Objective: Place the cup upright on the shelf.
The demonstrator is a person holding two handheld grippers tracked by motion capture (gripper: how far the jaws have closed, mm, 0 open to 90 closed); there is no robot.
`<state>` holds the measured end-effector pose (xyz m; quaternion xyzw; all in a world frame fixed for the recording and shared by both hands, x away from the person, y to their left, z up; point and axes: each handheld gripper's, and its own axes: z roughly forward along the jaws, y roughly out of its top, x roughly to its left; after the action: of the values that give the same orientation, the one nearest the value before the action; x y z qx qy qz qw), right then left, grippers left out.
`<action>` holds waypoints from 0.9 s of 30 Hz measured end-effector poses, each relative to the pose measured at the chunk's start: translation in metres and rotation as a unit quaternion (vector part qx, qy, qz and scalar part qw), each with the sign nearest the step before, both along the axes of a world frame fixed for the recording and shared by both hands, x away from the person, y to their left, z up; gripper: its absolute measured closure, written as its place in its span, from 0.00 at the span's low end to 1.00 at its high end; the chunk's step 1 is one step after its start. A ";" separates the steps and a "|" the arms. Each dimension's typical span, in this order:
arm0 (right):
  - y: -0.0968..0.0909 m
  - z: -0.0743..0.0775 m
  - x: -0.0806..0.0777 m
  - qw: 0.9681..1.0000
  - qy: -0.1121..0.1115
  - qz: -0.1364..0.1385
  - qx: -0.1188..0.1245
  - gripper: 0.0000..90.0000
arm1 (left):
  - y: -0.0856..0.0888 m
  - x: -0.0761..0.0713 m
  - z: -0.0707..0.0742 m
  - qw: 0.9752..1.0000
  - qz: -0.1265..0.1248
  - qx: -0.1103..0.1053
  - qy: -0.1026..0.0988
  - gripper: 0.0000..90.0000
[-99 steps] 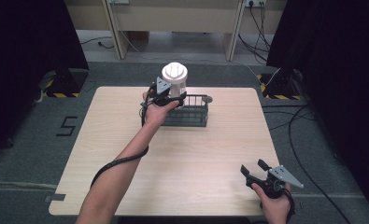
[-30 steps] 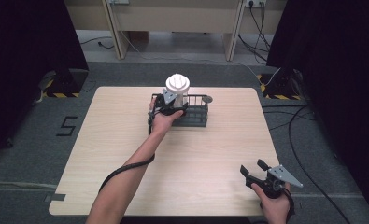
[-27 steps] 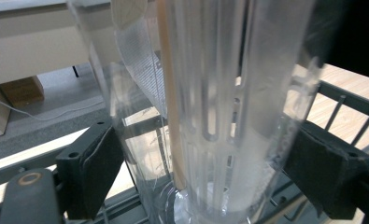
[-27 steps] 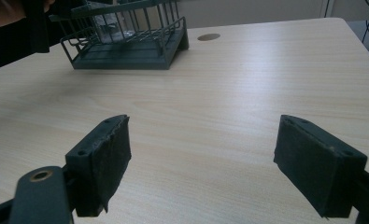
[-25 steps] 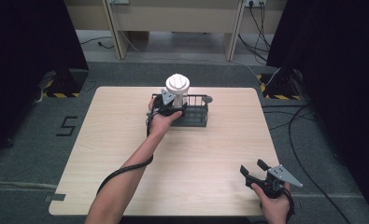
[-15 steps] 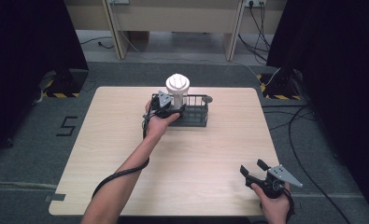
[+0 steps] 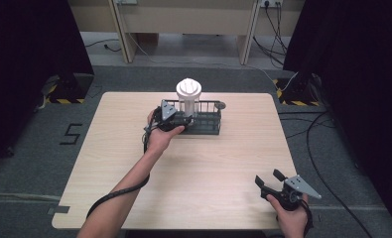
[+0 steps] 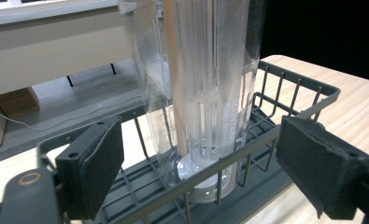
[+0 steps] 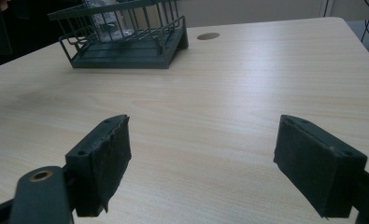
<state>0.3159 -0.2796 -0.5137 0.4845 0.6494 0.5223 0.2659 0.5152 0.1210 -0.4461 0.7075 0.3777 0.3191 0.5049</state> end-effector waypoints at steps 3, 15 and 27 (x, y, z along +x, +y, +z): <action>0.000 0.000 0.000 1.000 0.000 0.000 0.000 0.21 | 0.003 -0.003 0.000 1.000 -0.001 0.000 -0.001 0.16; 0.000 0.000 0.000 1.000 0.000 -0.001 -0.001 0.21 | 0.019 -0.025 0.002 1.000 -0.008 -0.003 -0.002 0.17; 0.000 0.000 0.000 1.000 -0.001 -0.002 -0.001 0.21 | 0.033 -0.047 0.002 1.000 -0.008 -0.011 -0.007 0.17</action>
<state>0.3157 -0.2796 -0.5137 0.4850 0.6491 0.5212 0.2681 0.4685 0.1543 -0.4443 0.7025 0.3722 0.3157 0.5179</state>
